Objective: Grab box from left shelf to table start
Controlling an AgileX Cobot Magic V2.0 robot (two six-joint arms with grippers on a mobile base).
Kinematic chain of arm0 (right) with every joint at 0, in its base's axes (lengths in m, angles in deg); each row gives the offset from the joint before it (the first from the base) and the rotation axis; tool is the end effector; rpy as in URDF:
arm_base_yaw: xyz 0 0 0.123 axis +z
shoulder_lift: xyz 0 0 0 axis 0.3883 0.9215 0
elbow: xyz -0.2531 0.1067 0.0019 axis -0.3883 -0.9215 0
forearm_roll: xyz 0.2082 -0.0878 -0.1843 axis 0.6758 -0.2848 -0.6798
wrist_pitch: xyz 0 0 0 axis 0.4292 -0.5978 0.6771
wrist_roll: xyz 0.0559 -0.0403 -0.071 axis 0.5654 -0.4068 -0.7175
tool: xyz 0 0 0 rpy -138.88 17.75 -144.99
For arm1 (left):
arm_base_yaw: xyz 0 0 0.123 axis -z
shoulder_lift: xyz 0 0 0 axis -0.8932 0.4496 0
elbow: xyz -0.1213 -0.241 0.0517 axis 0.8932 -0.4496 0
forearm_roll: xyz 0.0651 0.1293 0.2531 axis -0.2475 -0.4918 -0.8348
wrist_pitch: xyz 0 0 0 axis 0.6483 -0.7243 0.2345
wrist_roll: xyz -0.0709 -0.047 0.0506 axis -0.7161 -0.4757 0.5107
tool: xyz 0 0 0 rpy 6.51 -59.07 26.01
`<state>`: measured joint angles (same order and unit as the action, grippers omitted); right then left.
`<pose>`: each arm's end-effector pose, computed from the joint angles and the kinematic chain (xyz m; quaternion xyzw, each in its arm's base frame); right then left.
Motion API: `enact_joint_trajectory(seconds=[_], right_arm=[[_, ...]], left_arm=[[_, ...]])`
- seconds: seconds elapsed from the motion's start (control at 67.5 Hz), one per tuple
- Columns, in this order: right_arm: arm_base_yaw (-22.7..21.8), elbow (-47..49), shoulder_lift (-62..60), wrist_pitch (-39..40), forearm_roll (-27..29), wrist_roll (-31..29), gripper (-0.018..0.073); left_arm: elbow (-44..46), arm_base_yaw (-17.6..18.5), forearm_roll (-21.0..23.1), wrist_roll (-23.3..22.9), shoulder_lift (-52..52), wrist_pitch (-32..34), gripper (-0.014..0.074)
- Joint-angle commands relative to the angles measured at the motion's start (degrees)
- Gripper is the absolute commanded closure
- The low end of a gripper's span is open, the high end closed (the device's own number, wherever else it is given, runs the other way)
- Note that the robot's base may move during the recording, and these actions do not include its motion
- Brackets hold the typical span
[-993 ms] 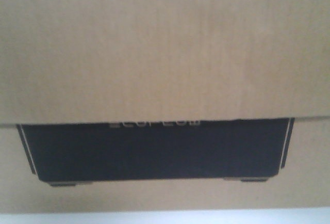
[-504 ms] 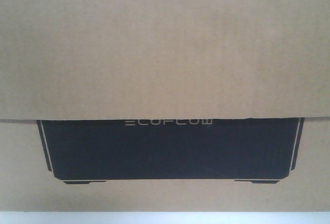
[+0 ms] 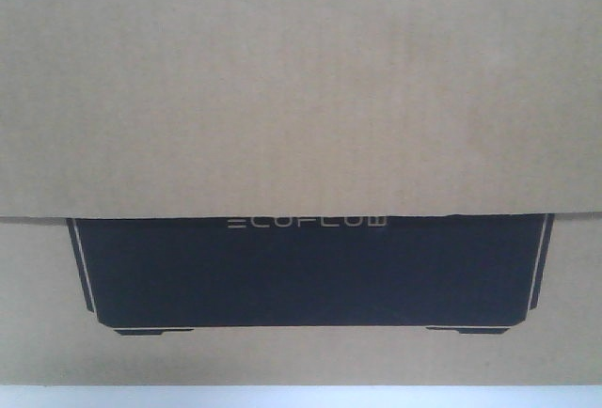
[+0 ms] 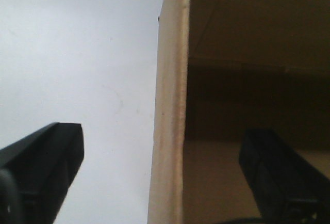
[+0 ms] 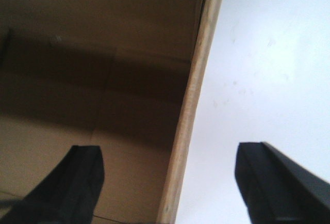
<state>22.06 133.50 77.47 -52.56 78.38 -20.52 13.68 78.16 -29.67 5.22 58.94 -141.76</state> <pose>0.2860 0.0127 0.4027 -0.0476 0.9314 0.0674 0.3546 0.2539 -0.0611 0.3910 0.0118 0.9103 -0.0677 0.4082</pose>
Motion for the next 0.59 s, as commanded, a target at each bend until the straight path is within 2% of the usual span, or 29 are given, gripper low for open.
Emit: enact_joint_trajectory(seconds=[0.0,0.148,0.208,0.311,0.46,0.578], right_arm=[[0.0,2.0,-5.7,1.8,-0.2,1.2,0.0019],[0.0,-3.4,-14.3,4.0,-1.5,1.2,0.0258],[0.0,-7.7,-18.0,5.8,-2.0,1.2,0.0370],[0.0,-16.0,-26.1,9.6,-3.6,1.2,0.0504],[0.0,-29.6,-38.8,17.2,-5.7,1.2,0.0502],[0.0,-39.0,-49.2,22.7,-7.1,1.2,0.0502]], left_arm=[[1.7,0.2,-1.4,2.2,-6.6,0.8,0.0149],[-1.4,0.2,-3.3,2.2,-15.9,0.6,0.0288],[-4.0,0.2,-4.1,2.3,-20.0,0.9,0.0363],[-9.2,0.2,-5.1,2.3,-26.0,1.1,0.0492],[-19.5,0.2,-6.2,2.3,-34.7,4.4,0.0699],[-27.0,0.2,-6.2,2.3,-41.8,9.6,0.0689]])
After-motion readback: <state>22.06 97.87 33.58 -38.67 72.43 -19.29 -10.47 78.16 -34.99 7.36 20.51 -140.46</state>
